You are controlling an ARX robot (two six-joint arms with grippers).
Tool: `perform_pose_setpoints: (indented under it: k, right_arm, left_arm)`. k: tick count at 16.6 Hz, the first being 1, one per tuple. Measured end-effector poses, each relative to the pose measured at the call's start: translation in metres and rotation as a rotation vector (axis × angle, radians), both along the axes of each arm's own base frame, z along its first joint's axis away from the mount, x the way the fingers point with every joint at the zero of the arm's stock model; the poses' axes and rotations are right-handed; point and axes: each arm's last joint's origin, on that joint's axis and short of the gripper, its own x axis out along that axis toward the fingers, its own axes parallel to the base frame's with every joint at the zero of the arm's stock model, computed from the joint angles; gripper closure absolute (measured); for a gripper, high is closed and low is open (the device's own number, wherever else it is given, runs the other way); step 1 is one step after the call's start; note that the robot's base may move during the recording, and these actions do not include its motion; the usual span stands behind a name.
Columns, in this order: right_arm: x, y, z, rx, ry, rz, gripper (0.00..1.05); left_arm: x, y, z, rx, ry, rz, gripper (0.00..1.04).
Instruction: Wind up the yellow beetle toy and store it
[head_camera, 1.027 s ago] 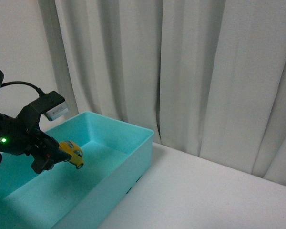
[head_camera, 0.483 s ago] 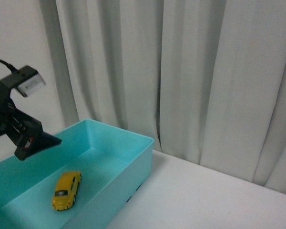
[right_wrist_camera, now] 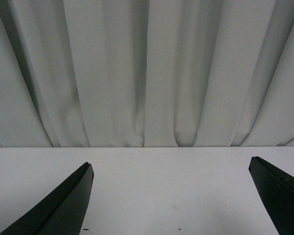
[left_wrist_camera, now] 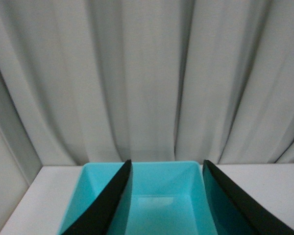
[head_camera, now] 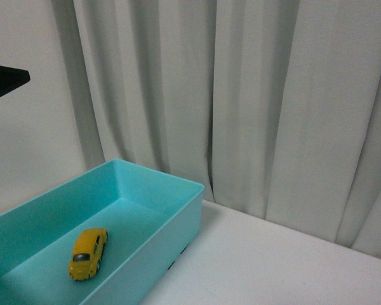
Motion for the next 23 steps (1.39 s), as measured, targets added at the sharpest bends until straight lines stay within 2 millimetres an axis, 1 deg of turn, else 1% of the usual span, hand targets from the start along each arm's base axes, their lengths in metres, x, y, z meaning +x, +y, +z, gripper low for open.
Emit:
perform_pose_setpoints:
  k: [1, 4, 5, 7, 9, 11, 13, 14, 15, 23]
  right_arm:
    - [0.000, 0.000, 0.000, 0.000, 0.000, 0.000, 0.07]
    - [0.000, 0.000, 0.000, 0.000, 0.000, 0.000, 0.07]
    - [0.000, 0.000, 0.000, 0.000, 0.000, 0.000, 0.07]
    - [0.000, 0.000, 0.000, 0.000, 0.000, 0.000, 0.07]
    - [0.000, 0.000, 0.000, 0.000, 0.000, 0.000, 0.07]
    - [0.000, 0.000, 0.000, 0.000, 0.000, 0.000, 0.07]
    - [0.000, 0.000, 0.000, 0.000, 0.000, 0.000, 0.07]
    - [0.000, 0.000, 0.000, 0.000, 0.001, -0.001, 0.07]
    - [0.000, 0.000, 0.000, 0.000, 0.000, 0.000, 0.07]
    - [0.000, 0.000, 0.000, 0.000, 0.000, 0.000, 0.07]
  left_arm:
    - [-0.004, -0.019, -0.006, -0.008, -0.026, -0.011, 0.69]
    - [-0.008, -0.047, -0.032, -0.048, -0.018, -0.009, 1.04]
    - [-0.009, -0.055, -0.036, -0.043, -0.028, -0.010, 1.03]
    - [-0.019, -0.064, -0.048, -0.048, -0.017, 0.001, 1.03]
    - [-0.020, -0.073, -0.050, -0.040, -0.042, -0.015, 1.03]
    - [-0.019, -0.078, -0.060, -0.044, -0.026, -0.006, 1.03]
    - [-0.020, -0.083, -0.063, -0.042, -0.033, -0.002, 1.03]
    - [-0.020, -0.090, -0.065, -0.044, -0.036, -0.006, 1.03]
    - [-0.020, -0.094, -0.066, -0.043, -0.036, -0.034, 1.03]
    - [-0.020, -0.092, -0.073, -0.043, -0.047, -0.004, 1.03]
